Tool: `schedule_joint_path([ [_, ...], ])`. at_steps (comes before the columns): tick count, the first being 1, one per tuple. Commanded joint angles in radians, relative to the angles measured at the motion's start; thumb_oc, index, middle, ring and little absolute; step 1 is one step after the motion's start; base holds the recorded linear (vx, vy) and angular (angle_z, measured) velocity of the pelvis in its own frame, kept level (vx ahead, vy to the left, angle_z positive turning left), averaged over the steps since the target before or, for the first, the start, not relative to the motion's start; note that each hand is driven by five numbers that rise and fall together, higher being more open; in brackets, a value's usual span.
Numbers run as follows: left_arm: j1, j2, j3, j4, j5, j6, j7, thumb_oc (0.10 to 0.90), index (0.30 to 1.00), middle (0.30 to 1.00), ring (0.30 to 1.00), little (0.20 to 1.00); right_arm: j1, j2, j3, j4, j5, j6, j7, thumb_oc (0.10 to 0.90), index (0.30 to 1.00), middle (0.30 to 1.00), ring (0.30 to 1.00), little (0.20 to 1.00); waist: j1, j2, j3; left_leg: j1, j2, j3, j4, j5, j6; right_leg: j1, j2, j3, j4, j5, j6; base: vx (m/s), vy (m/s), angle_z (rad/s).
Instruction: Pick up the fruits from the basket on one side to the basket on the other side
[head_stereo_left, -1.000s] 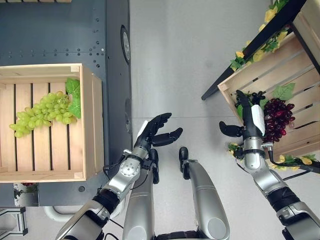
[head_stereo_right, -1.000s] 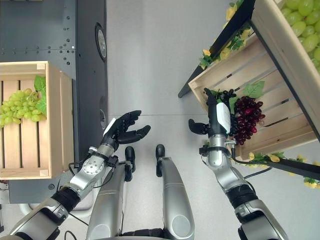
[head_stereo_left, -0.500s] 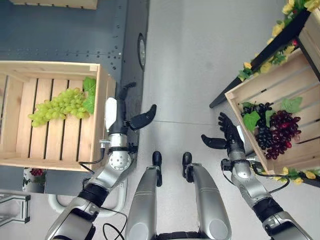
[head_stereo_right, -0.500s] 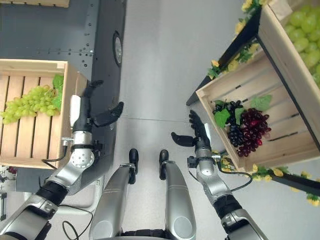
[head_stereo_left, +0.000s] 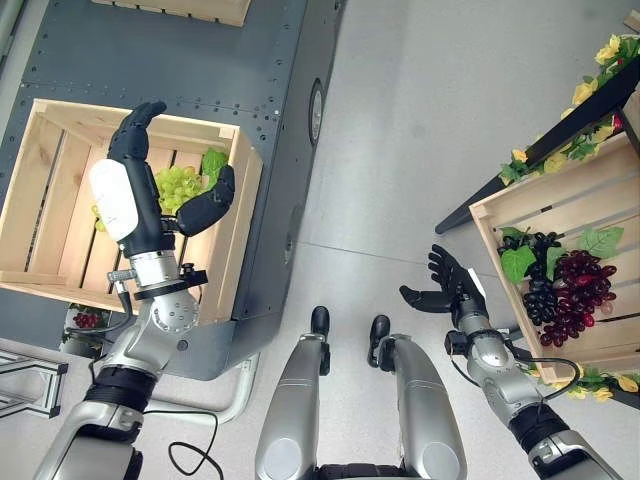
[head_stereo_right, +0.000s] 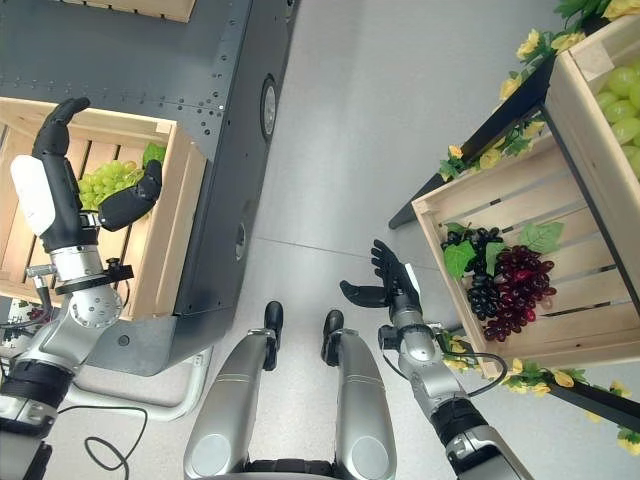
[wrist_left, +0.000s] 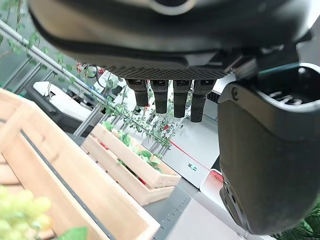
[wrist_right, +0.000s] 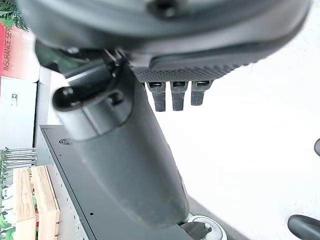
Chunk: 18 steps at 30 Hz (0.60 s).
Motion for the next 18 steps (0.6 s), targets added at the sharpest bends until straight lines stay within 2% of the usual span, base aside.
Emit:
schedule_joint_path([
  [1, -0.026, 0.050, 0.106, -0.033, 0.012, -0.019, 0.103, 0.800, 0.900, 0.900, 0.900, 0.900, 0.017, -0.044, -0.039, -0.080, 0.006, -0.070, 0.041, 0.800, 0.900, 0.900, 0.900, 0.900, -0.007, 0.044, -0.015, 0.023, -0.044, 0.070, 0.051, -0.077, 0.026, 0.059, 0.019, -0.028, -0.046, 0.043, -0.006, 0.03, 0.061, 0.03],
  [4, -0.044, 0.105, 0.105, 0.057, 0.007, 0.032, 0.104, 0.800, 0.900, 0.900, 0.900, 0.900, 0.019, -0.064, -0.032, -0.075, 0.002, -0.068, 0.046, 0.800, 0.900, 0.900, 0.900, 0.900, -0.006, 0.043, -0.015, 0.010, -0.038, 0.071, 0.051, -0.069, 0.025, 0.050, 0.016, -0.030, -0.050, 0.045, -0.006, 0.01, 0.066, 0.04],
  [6, -0.058, 0.140, 0.086, 0.114, -0.003, 0.089, 0.085, 0.800, 0.900, 0.900, 0.900, 0.900, 0.011, -0.078, -0.029, -0.069, -0.009, -0.071, 0.035, 0.800, 0.900, 0.900, 0.900, 0.900, -0.006, 0.043, -0.015, 0.005, -0.035, 0.072, 0.050, -0.067, 0.024, 0.047, 0.015, -0.033, -0.052, 0.045, -0.005, 0.00, 0.069, 0.03],
  [10, -0.114, 0.198, 0.037, 0.262, -0.059, 0.179, 0.019, 0.800, 0.900, 0.900, 0.900, 0.900, -0.031, -0.114, -0.014, -0.063, -0.015, -0.056, 0.049, 0.800, 0.900, 0.900, 0.900, 0.900, -0.008, 0.042, -0.015, -0.024, -0.026, 0.076, 0.052, -0.059, 0.025, 0.023, 0.016, -0.037, -0.055, 0.050, -0.007, -0.02, 0.091, 0.02],
  [18, -0.263, 0.271, -0.049, 0.439, -0.041, 0.286, -0.063, 0.800, 0.900, 0.900, 0.900, 0.900, -0.073, -0.140, 0.029, -0.049, 0.005, -0.046, 0.075, 0.800, 0.900, 0.900, 0.900, 0.900, -0.014, 0.029, -0.015, -0.079, -0.010, 0.087, 0.063, -0.053, 0.025, -0.025, 0.016, -0.041, -0.057, 0.058, -0.004, -0.02, 0.092, 0.07],
])
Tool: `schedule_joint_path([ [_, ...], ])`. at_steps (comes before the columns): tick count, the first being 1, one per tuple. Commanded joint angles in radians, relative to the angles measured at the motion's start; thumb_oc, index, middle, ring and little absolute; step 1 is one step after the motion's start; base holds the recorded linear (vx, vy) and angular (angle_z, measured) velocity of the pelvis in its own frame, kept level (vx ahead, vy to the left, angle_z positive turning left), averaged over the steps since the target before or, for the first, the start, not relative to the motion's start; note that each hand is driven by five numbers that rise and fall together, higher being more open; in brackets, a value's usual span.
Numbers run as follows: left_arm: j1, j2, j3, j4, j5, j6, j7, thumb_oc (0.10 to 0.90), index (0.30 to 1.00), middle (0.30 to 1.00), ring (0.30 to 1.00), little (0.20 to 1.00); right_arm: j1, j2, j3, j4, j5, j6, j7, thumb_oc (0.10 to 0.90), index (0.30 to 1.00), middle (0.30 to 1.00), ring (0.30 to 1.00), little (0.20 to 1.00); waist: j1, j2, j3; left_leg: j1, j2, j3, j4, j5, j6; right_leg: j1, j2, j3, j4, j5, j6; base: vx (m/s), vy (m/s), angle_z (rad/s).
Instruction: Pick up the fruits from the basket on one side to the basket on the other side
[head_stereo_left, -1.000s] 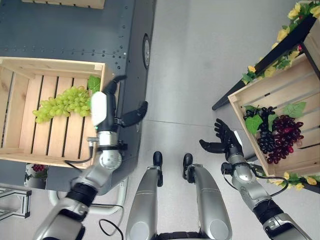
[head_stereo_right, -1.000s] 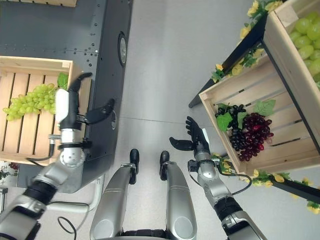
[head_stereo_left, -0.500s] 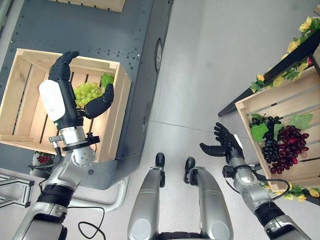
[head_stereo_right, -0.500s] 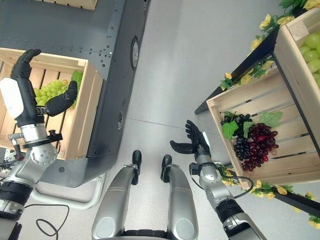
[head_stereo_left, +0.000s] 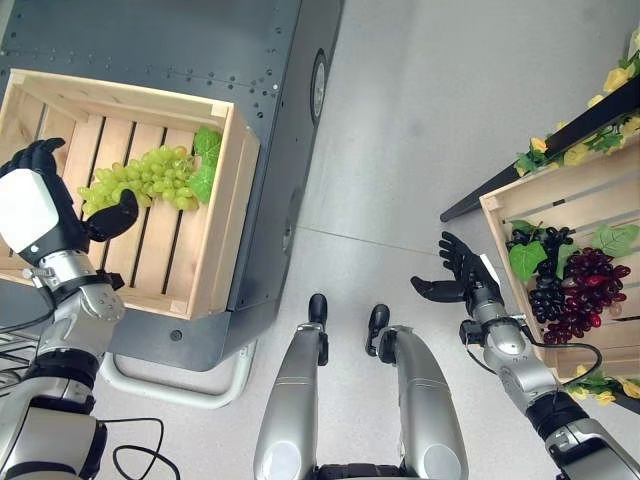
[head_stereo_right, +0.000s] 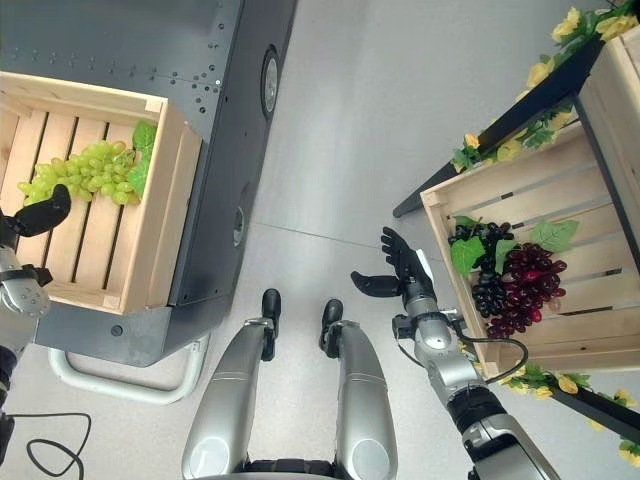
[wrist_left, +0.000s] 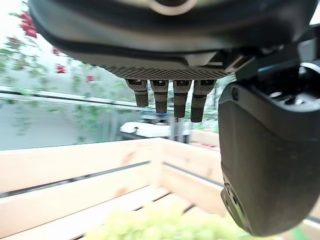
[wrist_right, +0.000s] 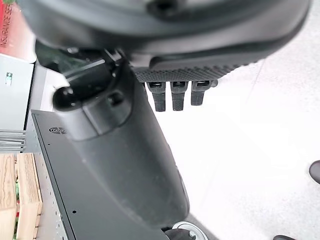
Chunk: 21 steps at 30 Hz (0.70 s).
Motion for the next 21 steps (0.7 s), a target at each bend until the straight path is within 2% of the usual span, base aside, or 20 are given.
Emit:
schedule_joint_path([
  [1, -0.089, 0.122, -0.002, -0.018, 0.022, 0.043, 0.000, 0.800, 0.900, 0.900, 0.900, 0.900, -0.027, -0.043, 0.022, -0.052, 0.008, -0.047, 0.042, 0.800, 0.900, 0.900, 0.900, 0.900, -0.012, 0.024, -0.015, 0.015, -0.027, 0.083, 0.023, -0.054, 0.034, 0.047, 0.022, -0.007, -0.081, 0.061, 0.005, -0.05, 0.089, 0.11],
  [2, -0.140, 0.143, -0.041, 0.001, 0.032, 0.071, -0.023, 0.800, 0.900, 0.900, 0.900, 0.900, -0.053, -0.054, 0.033, -0.042, 0.021, -0.039, 0.050, 0.800, 0.900, 0.900, 0.900, 0.900, -0.013, 0.016, -0.015, 0.000, -0.025, 0.085, 0.019, -0.051, 0.035, 0.030, 0.024, -0.007, -0.082, 0.065, 0.006, -0.04, 0.078, 0.09],
  [3, -0.147, 0.144, -0.046, 0.002, 0.035, 0.076, -0.025, 0.800, 0.900, 0.900, 0.900, 0.900, -0.056, -0.055, 0.033, -0.042, 0.023, -0.037, 0.050, 0.800, 0.900, 0.900, 0.900, 0.900, -0.012, 0.015, -0.015, -0.003, -0.024, 0.085, 0.020, -0.051, 0.035, 0.027, 0.024, -0.007, -0.082, 0.065, 0.006, -0.05, 0.087, 0.08],
  [5, -0.233, 0.171, -0.115, 0.055, 0.065, 0.096, -0.048, 0.800, 0.900, 0.900, 0.900, 0.900, -0.086, -0.062, 0.050, -0.030, 0.033, -0.030, 0.048, 0.800, 0.900, 0.900, 0.900, 0.900, -0.017, 0.007, -0.015, -0.031, -0.021, 0.088, 0.026, -0.054, 0.039, -0.004, 0.024, -0.008, -0.072, 0.067, 0.006, -0.04, 0.079, 0.04],
  [15, -0.437, 0.204, -0.309, 0.094, 0.179, 0.172, -0.104, 0.800, 0.900, 0.900, 0.900, 0.900, -0.114, -0.071, 0.071, 0.016, 0.046, -0.020, 0.068, 0.800, 0.900, 0.900, 0.900, 0.900, -0.020, -0.014, -0.015, -0.105, -0.011, 0.090, 0.034, -0.052, 0.042, -0.081, 0.016, -0.026, -0.048, 0.072, 0.010, -0.02, 0.074, 0.04],
  [17, -0.484, 0.212, -0.368, 0.096, 0.232, 0.208, -0.137, 0.800, 0.900, 0.900, 0.900, 0.900, -0.124, -0.082, 0.077, 0.022, 0.046, -0.021, 0.077, 0.800, 0.900, 0.900, 0.900, 0.900, -0.021, -0.020, -0.015, -0.121, -0.009, 0.087, 0.032, -0.050, 0.044, -0.096, 0.015, -0.030, -0.049, 0.075, 0.012, -0.02, 0.056, 0.04],
  [21, -0.540, 0.226, -0.437, 0.109, 0.304, 0.238, -0.190, 0.800, 0.900, 0.900, 0.900, 0.900, -0.135, -0.093, 0.081, 0.021, 0.051, -0.024, 0.081, 0.800, 0.900, 0.900, 0.900, 0.900, -0.023, -0.026, -0.015, -0.135, -0.007, 0.084, 0.030, -0.048, 0.045, -0.109, 0.014, -0.031, -0.054, 0.082, 0.016, -0.01, 0.023, 0.04],
])
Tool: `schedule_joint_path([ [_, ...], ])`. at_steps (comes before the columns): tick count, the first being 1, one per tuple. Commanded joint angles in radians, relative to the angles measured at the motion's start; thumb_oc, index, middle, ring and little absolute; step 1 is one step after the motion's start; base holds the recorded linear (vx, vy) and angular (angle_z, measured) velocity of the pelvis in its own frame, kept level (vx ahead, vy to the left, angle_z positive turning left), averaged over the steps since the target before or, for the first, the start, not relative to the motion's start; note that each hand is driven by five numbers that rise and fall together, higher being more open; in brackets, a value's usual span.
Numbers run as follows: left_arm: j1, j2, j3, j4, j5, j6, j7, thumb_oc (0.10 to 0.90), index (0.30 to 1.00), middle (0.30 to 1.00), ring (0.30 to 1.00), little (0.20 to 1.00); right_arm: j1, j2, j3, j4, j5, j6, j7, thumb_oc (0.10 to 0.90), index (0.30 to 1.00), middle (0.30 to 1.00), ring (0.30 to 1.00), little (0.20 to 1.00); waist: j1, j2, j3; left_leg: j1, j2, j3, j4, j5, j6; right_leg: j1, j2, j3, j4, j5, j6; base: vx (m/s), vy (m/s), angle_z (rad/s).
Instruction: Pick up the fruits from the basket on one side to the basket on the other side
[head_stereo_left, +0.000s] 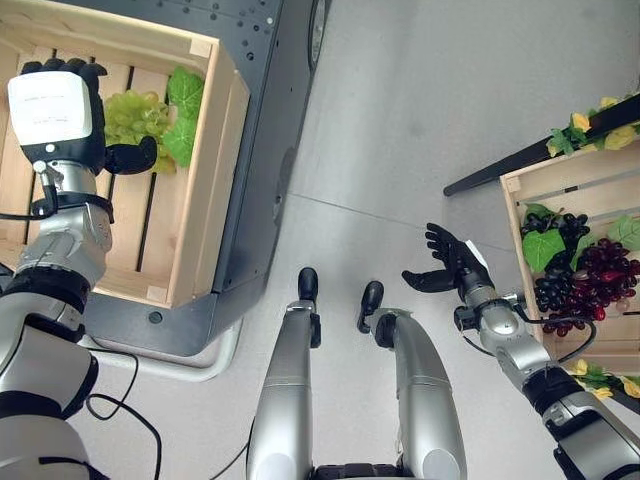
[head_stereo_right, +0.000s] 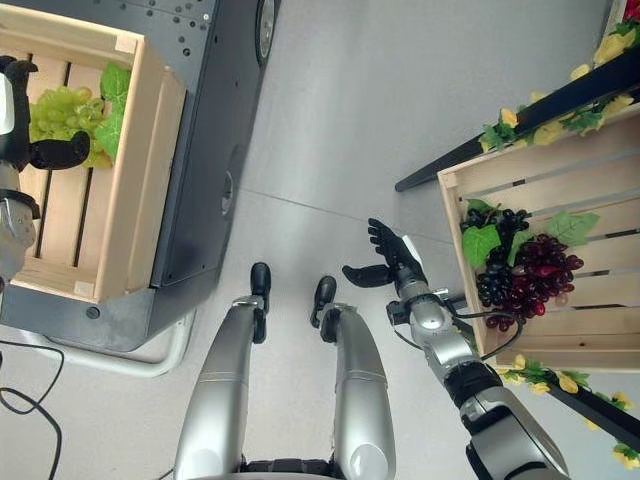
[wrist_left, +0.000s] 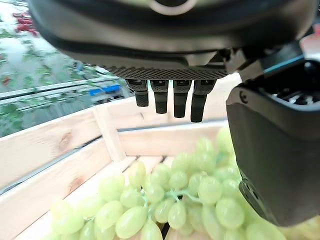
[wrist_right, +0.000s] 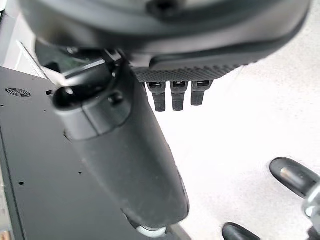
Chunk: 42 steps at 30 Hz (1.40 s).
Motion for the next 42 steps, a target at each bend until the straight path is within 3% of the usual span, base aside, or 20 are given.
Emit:
schedule_joint_path([
  [1, -0.113, 0.127, -0.011, 0.017, 0.116, 0.096, -0.047, 0.800, 0.900, 0.900, 0.900, 0.900, -0.007, -0.075, -0.024, -0.068, 0.054, -0.042, 0.031, 0.800, 0.900, 0.900, 0.900, 0.900, 0.000, 0.007, -0.014, 0.061, -0.020, 0.085, -0.031, -0.054, 0.028, 0.047, 0.031, 0.012, -0.089, 0.085, 0.016, 0.00, 0.000, 0.00],
  [7, -0.185, 0.146, -0.118, 0.019, 0.169, 0.135, -0.157, 0.800, 0.900, 0.900, 0.900, 0.900, -0.029, -0.086, -0.028, -0.043, 0.078, -0.045, 0.042, 0.800, 0.900, 0.900, 0.900, 0.900, 0.003, 0.005, -0.014, 0.048, -0.019, 0.082, -0.036, -0.054, 0.029, 0.033, 0.028, 0.004, -0.094, 0.093, 0.022, 0.00, 0.001, 0.05],
  [11, -0.191, 0.163, -0.134, 0.021, 0.180, 0.177, -0.184, 0.800, 0.900, 0.900, 0.900, 0.900, -0.016, -0.086, -0.033, -0.036, 0.085, -0.051, 0.048, 0.800, 0.900, 0.900, 0.900, 0.900, 0.005, 0.007, -0.014, 0.049, -0.021, 0.079, -0.043, -0.052, 0.028, 0.034, 0.026, -0.001, -0.101, 0.096, 0.025, 0.00, 0.000, 0.00],
  [14, -0.199, 0.186, -0.131, 0.039, 0.162, 0.255, -0.150, 0.800, 0.900, 0.900, 0.900, 0.900, 0.000, -0.091, -0.034, -0.032, 0.087, -0.059, 0.058, 0.800, 0.900, 0.900, 0.900, 0.900, 0.007, 0.012, -0.014, 0.060, -0.024, 0.079, -0.055, -0.050, 0.027, 0.046, 0.025, -0.004, -0.112, 0.095, 0.024, 0.00, 0.000, 0.00],
  [18, -0.215, 0.199, -0.096, 0.069, 0.091, 0.253, -0.014, 0.800, 0.900, 0.900, 0.900, 0.900, 0.014, -0.079, -0.031, -0.032, 0.076, -0.069, 0.056, 0.800, 0.900, 0.900, 0.900, 0.900, 0.011, 0.012, -0.014, 0.068, -0.023, 0.079, -0.053, -0.053, 0.028, 0.057, 0.021, -0.008, -0.109, 0.088, 0.021, 0.00, -0.009, 0.00],
  [22, -0.191, 0.193, 0.000, 0.098, -0.035, 0.159, 0.140, 0.800, 0.900, 0.900, 0.900, 0.900, 0.028, -0.058, -0.027, -0.029, 0.058, -0.083, 0.050, 0.800, 0.900, 0.900, 0.900, 0.900, 0.017, 0.008, -0.014, 0.089, -0.026, 0.075, -0.058, -0.057, 0.028, 0.079, 0.022, -0.009, -0.108, 0.080, 0.020, 0.01, -0.044, 0.01],
  [24, -0.174, 0.189, 0.069, 0.109, -0.050, 0.064, 0.217, 0.800, 0.900, 0.900, 0.900, 0.900, 0.028, -0.039, -0.022, -0.040, 0.049, -0.072, 0.037, 0.800, 0.900, 0.900, 0.900, 0.900, 0.020, 0.003, -0.014, 0.095, -0.027, 0.070, -0.058, -0.059, 0.029, 0.087, 0.024, -0.010, -0.107, 0.076, 0.018, 0.01, -0.050, 0.02],
  [32, -0.101, 0.207, 0.211, 0.069, -0.078, -0.083, 0.361, 0.800, 0.900, 0.900, 0.900, 0.900, 0.071, -0.015, -0.032, -0.029, 0.020, -0.065, 0.030, 0.800, 0.900, 0.900, 0.900, 0.900, 0.029, 0.009, -0.014, 0.117, -0.032, 0.067, -0.062, -0.069, 0.035, 0.104, 0.025, -0.009, -0.098, 0.064, 0.013, 0.01, -0.014, 0.03],
  [36, -0.060, 0.214, 0.248, 0.051, -0.049, -0.113, 0.344, 0.800, 0.900, 0.900, 0.900, 0.900, 0.086, -0.017, -0.039, -0.031, 0.014, -0.060, 0.035, 0.800, 0.900, 0.900, 0.900, 0.900, 0.029, 0.018, -0.014, 0.117, -0.032, 0.068, -0.054, -0.075, 0.037, 0.103, 0.024, -0.007, -0.087, 0.057, 0.010, 0.00, 0.000, 0.00],
  [42, 0.019, 0.227, 0.208, 0.041, 0.084, -0.168, 0.196, 0.800, 0.900, 0.900, 0.900, 0.900, 0.088, -0.029, -0.052, -0.011, 0.011, -0.063, 0.053, 0.800, 0.900, 0.900, 0.900, 0.900, 0.033, 0.038, -0.014, 0.113, -0.035, 0.073, -0.044, -0.076, 0.037, 0.095, 0.022, -0.002, -0.075, 0.052, 0.007, 0.00, 0.000, 0.00],
])
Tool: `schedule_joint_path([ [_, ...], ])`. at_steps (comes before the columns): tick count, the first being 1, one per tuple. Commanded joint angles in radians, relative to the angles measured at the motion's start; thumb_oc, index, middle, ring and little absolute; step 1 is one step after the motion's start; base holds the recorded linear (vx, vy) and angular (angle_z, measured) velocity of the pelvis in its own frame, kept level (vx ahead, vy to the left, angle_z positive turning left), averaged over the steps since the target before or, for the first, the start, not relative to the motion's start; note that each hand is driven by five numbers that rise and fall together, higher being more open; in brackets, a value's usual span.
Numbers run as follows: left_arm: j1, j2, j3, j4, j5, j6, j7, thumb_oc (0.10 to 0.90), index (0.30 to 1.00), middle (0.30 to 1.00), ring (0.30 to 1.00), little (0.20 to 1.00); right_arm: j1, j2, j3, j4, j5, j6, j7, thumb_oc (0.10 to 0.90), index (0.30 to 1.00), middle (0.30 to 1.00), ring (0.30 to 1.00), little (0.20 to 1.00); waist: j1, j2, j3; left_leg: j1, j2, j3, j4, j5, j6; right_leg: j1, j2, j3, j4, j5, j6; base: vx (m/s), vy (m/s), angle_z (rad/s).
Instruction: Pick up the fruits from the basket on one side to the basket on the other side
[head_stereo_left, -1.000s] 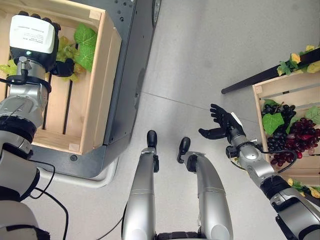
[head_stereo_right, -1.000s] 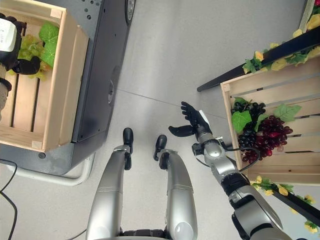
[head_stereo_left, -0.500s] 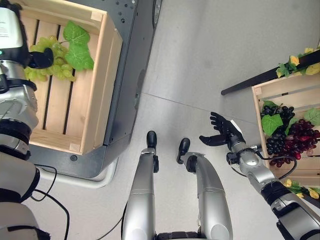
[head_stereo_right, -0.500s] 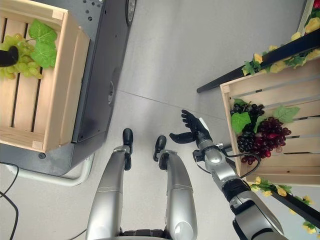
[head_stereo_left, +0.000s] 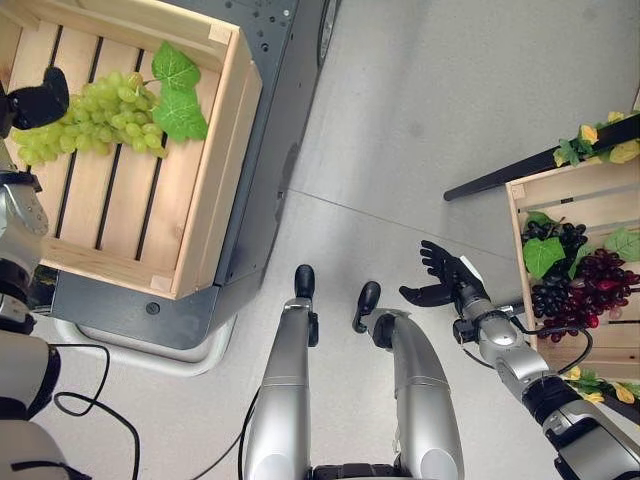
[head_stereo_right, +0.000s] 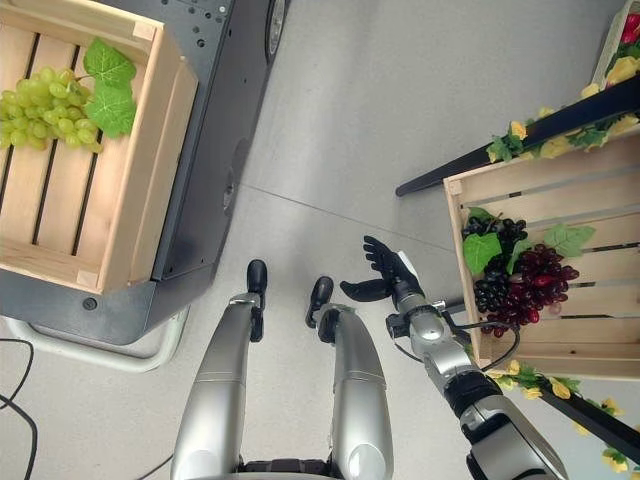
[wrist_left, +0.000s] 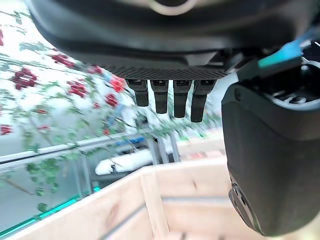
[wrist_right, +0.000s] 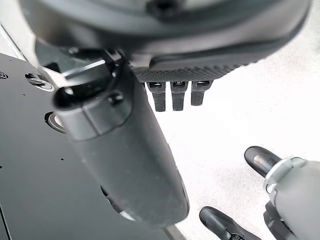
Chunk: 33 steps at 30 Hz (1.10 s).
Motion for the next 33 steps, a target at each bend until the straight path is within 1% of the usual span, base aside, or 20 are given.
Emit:
schedule_joint_path([
  [1, 0.040, 0.103, 0.050, -0.037, 0.052, -0.020, -0.023, 0.800, 0.900, 0.900, 0.900, 0.900, 0.032, -0.039, -0.072, -0.030, -0.019, -0.061, 0.028, 0.800, 0.900, 0.900, 0.900, 0.900, 0.024, 0.063, -0.013, 0.107, -0.034, 0.077, -0.042, -0.088, 0.024, 0.073, 0.035, 0.023, -0.072, 0.050, 0.003, 0.00, 0.000, 0.00],
  [3, 0.065, 0.106, 0.044, -0.043, 0.069, -0.026, -0.054, 0.800, 0.900, 0.900, 0.900, 0.900, 0.033, -0.046, -0.075, -0.031, -0.019, -0.061, 0.032, 0.800, 0.900, 0.900, 0.900, 0.900, 0.023, 0.067, -0.013, 0.104, -0.034, 0.079, -0.042, -0.087, 0.023, 0.072, 0.034, 0.023, -0.075, 0.051, 0.003, 0.00, 0.000, 0.00],
  [5, 0.092, 0.108, 0.021, -0.046, 0.119, -0.035, -0.100, 0.800, 0.900, 0.900, 0.900, 0.900, 0.037, -0.055, -0.081, -0.034, -0.019, -0.058, 0.040, 0.800, 0.900, 0.900, 0.900, 0.900, 0.023, 0.071, -0.013, 0.105, -0.032, 0.082, -0.045, -0.087, 0.023, 0.070, 0.032, 0.023, -0.076, 0.052, 0.005, 0.00, 0.000, 0.00],
  [7, 0.113, 0.109, 0.005, -0.047, 0.132, -0.041, -0.117, 0.800, 0.900, 0.900, 0.900, 0.900, 0.035, -0.064, -0.085, -0.031, -0.015, -0.055, 0.046, 0.800, 0.900, 0.900, 0.900, 0.900, 0.021, 0.075, -0.013, 0.097, -0.031, 0.085, -0.044, -0.084, 0.022, 0.063, 0.029, 0.022, -0.078, 0.055, 0.006, 0.00, 0.000, 0.00],
  [10, 0.125, 0.111, -0.018, -0.046, 0.149, -0.051, -0.127, 0.800, 0.900, 0.900, 0.900, 0.900, 0.037, -0.075, -0.086, -0.018, -0.003, -0.061, 0.055, 0.800, 0.900, 0.900, 0.900, 0.900, 0.020, 0.081, -0.013, 0.097, -0.031, 0.089, -0.048, -0.082, 0.024, 0.061, 0.027, 0.020, -0.079, 0.056, 0.006, 0.00, 0.000, 0.00],
  [15, 0.110, 0.113, -0.044, -0.034, 0.150, -0.052, -0.110, 0.800, 0.900, 0.900, 0.900, 0.900, 0.037, -0.087, -0.086, -0.011, 0.013, -0.066, 0.067, 0.800, 0.900, 0.900, 0.900, 0.900, 0.015, 0.085, -0.013, 0.089, -0.030, 0.092, -0.042, -0.080, 0.023, 0.053, 0.026, 0.019, -0.078, 0.057, 0.006, 0.00, 0.006, 0.00],
  [18, 0.102, 0.101, -0.056, -0.040, 0.122, -0.018, -0.084, 0.800, 0.900, 0.900, 0.900, 0.900, 0.036, -0.093, -0.084, -0.006, 0.020, -0.065, 0.076, 0.800, 0.900, 0.900, 0.900, 0.900, 0.014, 0.086, -0.013, 0.085, -0.030, 0.090, -0.040, -0.078, 0.019, 0.052, 0.024, 0.019, -0.077, 0.057, 0.005, 0.00, 0.011, 0.00],
  [19, 0.083, 0.095, -0.059, -0.043, 0.116, 0.009, -0.079, 0.800, 0.900, 0.900, 0.900, 0.900, 0.037, -0.089, -0.083, -0.007, 0.021, -0.067, 0.075, 0.800, 0.900, 0.900, 0.900, 0.900, 0.015, 0.084, -0.013, 0.082, -0.029, 0.091, -0.038, -0.079, 0.021, 0.049, 0.022, 0.018, -0.071, 0.054, 0.005, 0.00, 0.000, 0.00],
  [20, 0.073, 0.095, -0.062, -0.042, 0.116, 0.018, -0.078, 0.800, 0.900, 0.900, 0.900, 0.900, 0.037, -0.088, -0.081, -0.006, 0.021, -0.068, 0.075, 0.800, 0.900, 0.900, 0.900, 0.900, 0.015, 0.083, -0.013, 0.080, -0.029, 0.092, -0.036, -0.079, 0.021, 0.047, 0.021, 0.017, -0.068, 0.054, 0.005, 0.01, -0.013, 0.04],
  [21, 0.053, 0.094, -0.071, -0.037, 0.126, 0.040, -0.071, 0.800, 0.900, 0.900, 0.900, 0.900, 0.037, -0.084, -0.078, -0.007, 0.022, -0.070, 0.073, 0.800, 0.900, 0.900, 0.900, 0.900, 0.015, 0.080, -0.013, 0.078, -0.028, 0.092, -0.034, -0.079, 0.022, 0.045, 0.020, 0.015, -0.066, 0.053, 0.005, 0.01, -0.022, 0.05],
  [22, 0.028, 0.089, -0.083, -0.032, 0.139, 0.075, -0.054, 0.800, 0.900, 0.900, 0.900, 0.900, 0.035, -0.076, -0.074, -0.006, 0.023, -0.071, 0.068, 0.800, 0.900, 0.900, 0.900, 0.900, 0.015, 0.075, -0.013, 0.076, -0.028, 0.090, -0.033, -0.079, 0.022, 0.044, 0.019, 0.014, -0.065, 0.054, 0.005, 0.01, -0.022, 0.06],
  [23, 0.020, 0.088, -0.087, -0.030, 0.138, 0.086, -0.051, 0.800, 0.900, 0.900, 0.900, 0.900, 0.035, -0.073, -0.074, -0.005, 0.022, -0.071, 0.066, 0.800, 0.900, 0.900, 0.900, 0.900, 0.016, 0.073, -0.013, 0.076, -0.028, 0.089, -0.032, -0.079, 0.022, 0.044, 0.019, 0.014, -0.063, 0.053, 0.005, 0.02, -0.026, 0.04],
  [25, -0.023, 0.082, -0.101, -0.010, 0.119, 0.148, -0.025, 0.800, 0.900, 0.900, 0.900, 0.900, 0.038, -0.065, -0.067, -0.014, 0.022, -0.066, 0.053, 0.800, 0.900, 0.900, 0.900, 0.900, 0.013, 0.063, -0.013, 0.070, -0.026, 0.089, -0.025, -0.081, 0.024, 0.037, 0.020, 0.013, -0.056, 0.053, 0.005, 0.00, 0.000, 0.00],
  [27, -0.047, 0.074, -0.107, 0.004, 0.106, 0.192, -0.015, 0.800, 0.900, 0.900, 0.900, 0.900, 0.034, -0.060, -0.062, -0.009, 0.027, -0.067, 0.050, 0.800, 0.900, 0.900, 0.900, 0.900, 0.011, 0.055, -0.013, 0.068, -0.023, 0.088, -0.024, -0.080, 0.024, 0.036, 0.021, 0.012, -0.057, 0.055, 0.006, 0.00, 0.000, 0.00],
  [28, -0.064, 0.068, -0.106, 0.015, 0.111, 0.210, 0.000, 0.800, 0.900, 0.900, 0.900, 0.900, 0.032, -0.055, -0.059, -0.005, 0.034, -0.069, 0.051, 0.800, 0.900, 0.900, 0.900, 0.900, 0.011, 0.047, -0.013, 0.065, -0.023, 0.085, -0.021, -0.081, 0.024, 0.036, 0.023, 0.012, -0.059, 0.057, 0.007, 0.02, -0.033, -0.01],
  [31, -0.076, 0.065, -0.107, 0.018, 0.117, 0.212, -0.007, 0.800, 0.900, 0.900, 0.900, 0.900, 0.030, -0.050, -0.056, -0.001, 0.036, -0.070, 0.051, 0.800, 0.900, 0.900, 0.900, 0.900, 0.012, 0.042, -0.013, 0.062, -0.020, 0.084, -0.018, -0.082, 0.025, 0.034, 0.024, 0.010, -0.057, 0.059, 0.008, 0.00, 0.000, 0.00],
  [33, -0.086, 0.059, -0.113, 0.015, 0.128, 0.208, -0.032, 0.800, 0.900, 0.900, 0.900, 0.900, 0.024, -0.044, -0.054, 0.012, 0.036, -0.068, 0.052, 0.800, 0.900, 0.900, 0.900, 0.900, 0.013, 0.037, -0.013, 0.059, -0.020, 0.082, -0.019, -0.082, 0.024, 0.033, 0.026, 0.009, -0.060, 0.061, 0.009, 0.00, 0.000, 0.00],
])
